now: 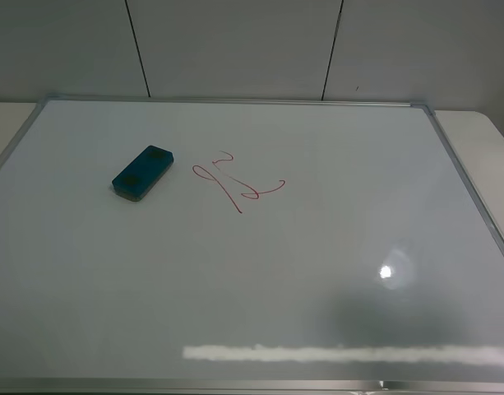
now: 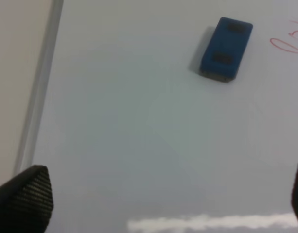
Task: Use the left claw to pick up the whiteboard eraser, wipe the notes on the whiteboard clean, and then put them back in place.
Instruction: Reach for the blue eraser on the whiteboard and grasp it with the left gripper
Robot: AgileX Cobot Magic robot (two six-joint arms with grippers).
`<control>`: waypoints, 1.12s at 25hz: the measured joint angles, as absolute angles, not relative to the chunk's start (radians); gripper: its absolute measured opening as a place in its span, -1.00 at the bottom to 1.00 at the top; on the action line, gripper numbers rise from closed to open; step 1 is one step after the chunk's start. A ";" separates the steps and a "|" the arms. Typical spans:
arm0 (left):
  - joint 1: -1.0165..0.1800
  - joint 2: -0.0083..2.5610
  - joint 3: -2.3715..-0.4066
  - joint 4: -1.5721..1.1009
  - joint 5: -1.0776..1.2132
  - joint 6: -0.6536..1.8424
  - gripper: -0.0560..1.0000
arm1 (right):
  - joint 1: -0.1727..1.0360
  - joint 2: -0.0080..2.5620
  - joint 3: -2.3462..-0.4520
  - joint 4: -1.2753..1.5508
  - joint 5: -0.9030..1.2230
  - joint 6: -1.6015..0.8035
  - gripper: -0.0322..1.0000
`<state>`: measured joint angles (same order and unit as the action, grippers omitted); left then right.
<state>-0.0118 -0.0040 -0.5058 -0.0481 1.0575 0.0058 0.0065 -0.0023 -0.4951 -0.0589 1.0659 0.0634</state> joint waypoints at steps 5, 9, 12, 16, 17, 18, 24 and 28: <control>-0.012 -0.004 -0.506 -0.048 1.057 0.006 0.99 | 0.006 -0.002 -0.495 -0.059 1.066 0.063 0.98; -0.012 -0.004 -0.506 -0.048 1.057 0.006 0.99 | 0.006 -0.002 -0.495 -0.059 1.066 0.063 0.98; -0.012 -0.004 -0.506 -0.047 1.057 0.006 0.99 | 0.006 -0.002 -0.495 -0.059 1.066 0.063 0.98; -0.012 -0.003 -0.506 -0.047 1.057 0.000 0.99 | 0.006 -0.002 -0.495 -0.059 1.066 0.063 0.98; -0.012 0.006 -0.506 -0.047 1.057 0.000 0.99 | 0.006 -0.002 -0.495 -0.059 1.066 0.063 0.98; -0.012 0.019 -0.508 -0.047 1.057 0.000 0.99 | 0.006 -0.002 -0.495 -0.059 1.066 0.063 0.98; -0.012 0.231 -0.622 -0.025 1.076 0.013 0.99 | 0.006 -0.002 -0.495 -0.059 1.066 0.063 0.98; -0.012 0.431 -0.728 0.017 1.077 0.060 0.99 | 0.006 -0.002 -0.495 -0.059 1.066 0.063 0.98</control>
